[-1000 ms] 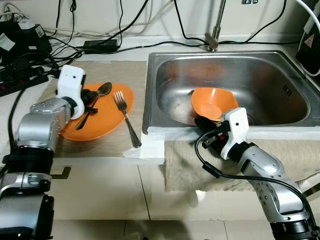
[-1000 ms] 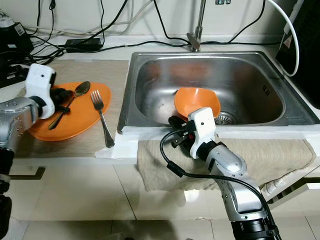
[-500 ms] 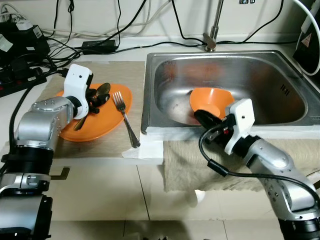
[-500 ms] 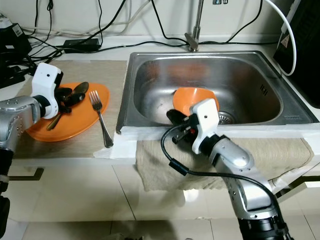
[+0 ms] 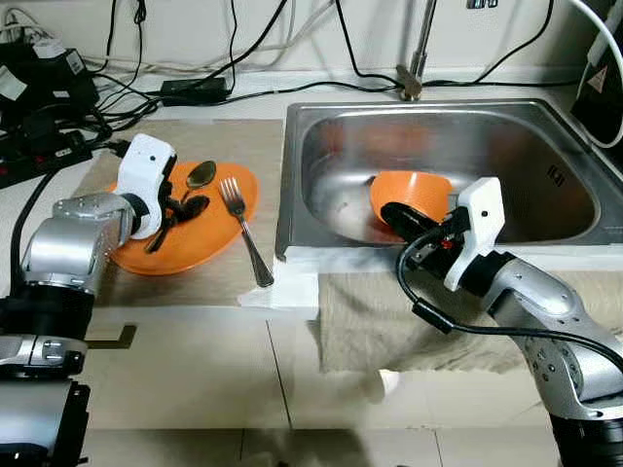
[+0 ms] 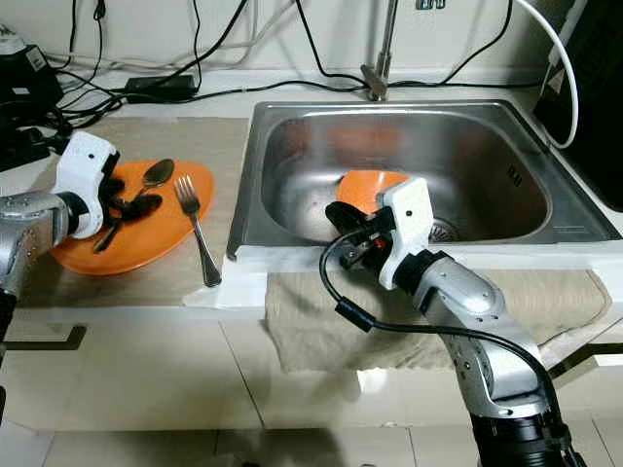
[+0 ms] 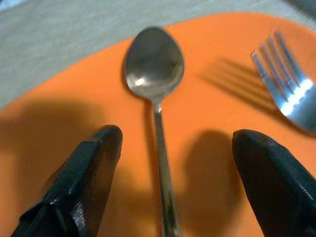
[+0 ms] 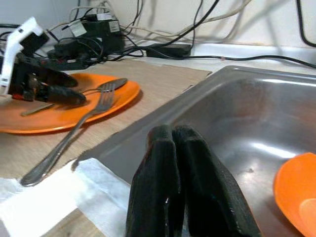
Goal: Kitchen organization
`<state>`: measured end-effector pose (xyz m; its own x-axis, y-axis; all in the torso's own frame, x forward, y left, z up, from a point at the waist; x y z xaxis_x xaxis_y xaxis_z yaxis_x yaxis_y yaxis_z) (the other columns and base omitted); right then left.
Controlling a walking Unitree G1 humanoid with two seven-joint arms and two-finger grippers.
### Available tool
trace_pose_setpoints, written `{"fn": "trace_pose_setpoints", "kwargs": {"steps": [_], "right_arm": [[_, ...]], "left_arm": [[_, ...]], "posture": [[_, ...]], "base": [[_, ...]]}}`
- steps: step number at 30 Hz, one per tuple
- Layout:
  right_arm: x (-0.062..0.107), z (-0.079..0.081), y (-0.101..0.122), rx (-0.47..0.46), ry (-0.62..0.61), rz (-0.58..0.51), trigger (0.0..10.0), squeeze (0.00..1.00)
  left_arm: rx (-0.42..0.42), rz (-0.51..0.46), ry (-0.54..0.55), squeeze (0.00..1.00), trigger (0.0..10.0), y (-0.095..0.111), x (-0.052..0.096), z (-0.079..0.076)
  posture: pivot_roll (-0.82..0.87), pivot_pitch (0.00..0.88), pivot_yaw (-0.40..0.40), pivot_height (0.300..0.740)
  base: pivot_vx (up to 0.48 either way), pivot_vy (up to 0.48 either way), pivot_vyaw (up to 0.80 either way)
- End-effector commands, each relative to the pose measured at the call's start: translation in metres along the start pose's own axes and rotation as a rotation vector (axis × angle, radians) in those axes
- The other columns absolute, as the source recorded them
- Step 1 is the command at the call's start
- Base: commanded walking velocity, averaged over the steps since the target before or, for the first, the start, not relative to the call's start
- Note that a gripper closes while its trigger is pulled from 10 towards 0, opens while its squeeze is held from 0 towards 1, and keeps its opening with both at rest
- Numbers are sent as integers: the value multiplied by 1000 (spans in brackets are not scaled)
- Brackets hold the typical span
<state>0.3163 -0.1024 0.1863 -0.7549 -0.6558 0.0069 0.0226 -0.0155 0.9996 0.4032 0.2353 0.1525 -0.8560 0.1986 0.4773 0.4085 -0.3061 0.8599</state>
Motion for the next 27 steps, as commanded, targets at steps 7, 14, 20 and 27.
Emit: {"fn": "trace_pose_setpoints", "kwargs": {"steps": [7, 14, 20, 27], "right_arm": [[-2, 6, 12, -4, 31, -30, 10000, 0], [-1, 6, 12, -11, 27, -26, 10000, 0], [-2, 6, 11, -10, 27, -23, 10000, 0], [-2, 6, 11, -13, 30, -20, 10000, 0]], "left_arm": [[51, 50, 18, 0, 10000, -8, -7, 7], [78, 64, -2, 0, 10000, -12, -10, 3], [33, 77, -8, 0, 0, -18, -12, 1], [-13, 111, -34, 0, 0, -29, -14, -3]], "posture": [[11, 0, 52, 740], [7, 0, 52, 740], [5, 0, 51, 740], [5, 0, 48, 740]], "base": [[0, 0, 0], [0, 0, 0], [0, 0, 0], [0, 0, 0]]}}
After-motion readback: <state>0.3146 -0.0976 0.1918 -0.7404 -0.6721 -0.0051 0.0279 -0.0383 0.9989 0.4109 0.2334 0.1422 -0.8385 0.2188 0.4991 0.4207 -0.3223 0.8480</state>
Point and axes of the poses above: a point about 5 cm out from each wrist's last joint towards the gripper, its own x axis pointing back from the gripper into the wrist, its own y axis along the axis of the wrist's last joint, z = x × y, the point moved 6 cm from there along -x, pointing out of the wrist towards the gripper
